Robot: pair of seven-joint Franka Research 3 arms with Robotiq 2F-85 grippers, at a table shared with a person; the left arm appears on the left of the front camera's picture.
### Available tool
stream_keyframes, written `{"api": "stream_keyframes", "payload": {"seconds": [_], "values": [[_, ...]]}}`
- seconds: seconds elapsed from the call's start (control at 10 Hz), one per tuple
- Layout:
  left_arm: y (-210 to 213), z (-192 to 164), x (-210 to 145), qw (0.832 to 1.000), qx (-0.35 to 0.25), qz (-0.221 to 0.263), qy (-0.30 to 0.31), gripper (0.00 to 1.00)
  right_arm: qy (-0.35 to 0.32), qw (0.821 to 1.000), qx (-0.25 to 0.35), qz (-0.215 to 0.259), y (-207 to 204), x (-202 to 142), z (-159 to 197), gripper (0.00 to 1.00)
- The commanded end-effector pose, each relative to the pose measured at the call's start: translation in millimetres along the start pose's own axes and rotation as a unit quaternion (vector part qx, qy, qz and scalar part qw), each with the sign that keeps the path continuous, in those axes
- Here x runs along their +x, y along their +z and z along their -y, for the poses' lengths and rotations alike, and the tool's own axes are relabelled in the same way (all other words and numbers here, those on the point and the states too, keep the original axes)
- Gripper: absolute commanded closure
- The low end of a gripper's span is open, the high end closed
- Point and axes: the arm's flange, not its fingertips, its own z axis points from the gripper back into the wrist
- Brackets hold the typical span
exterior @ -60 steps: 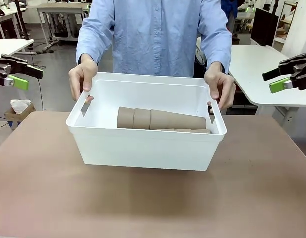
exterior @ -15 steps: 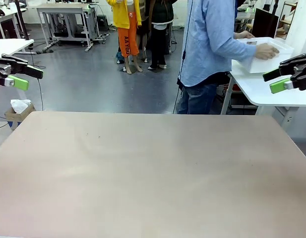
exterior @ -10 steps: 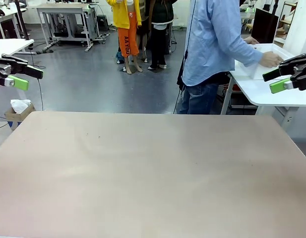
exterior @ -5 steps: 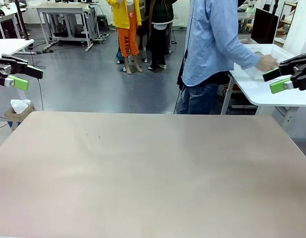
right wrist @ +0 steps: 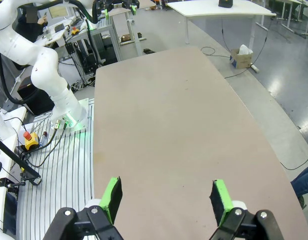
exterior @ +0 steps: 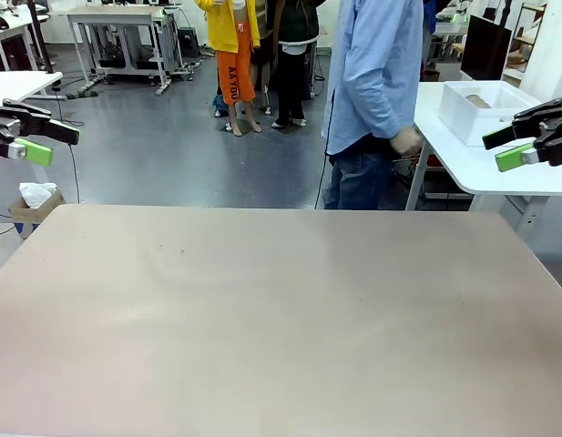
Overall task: Stack the cups and store them in the basket.
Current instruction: Place the stack of Reusable plastic cups into the Pantry Basket.
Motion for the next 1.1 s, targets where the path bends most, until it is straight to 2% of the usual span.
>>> {"api": "stream_keyframes", "payload": {"seconds": [0.0,1.0], "values": [[0.2,1.7,2.8,1.000,-0.003,0.000,0.005,0.00,0.011,1.000,0.002,0.003,1.4,0.3,2.3,0.05],[0.2,1.7,2.8,1.000,-0.003,0.000,0.005,0.00,0.011,1.000,0.002,0.003,1.4,0.3,2.3,0.05]]}}
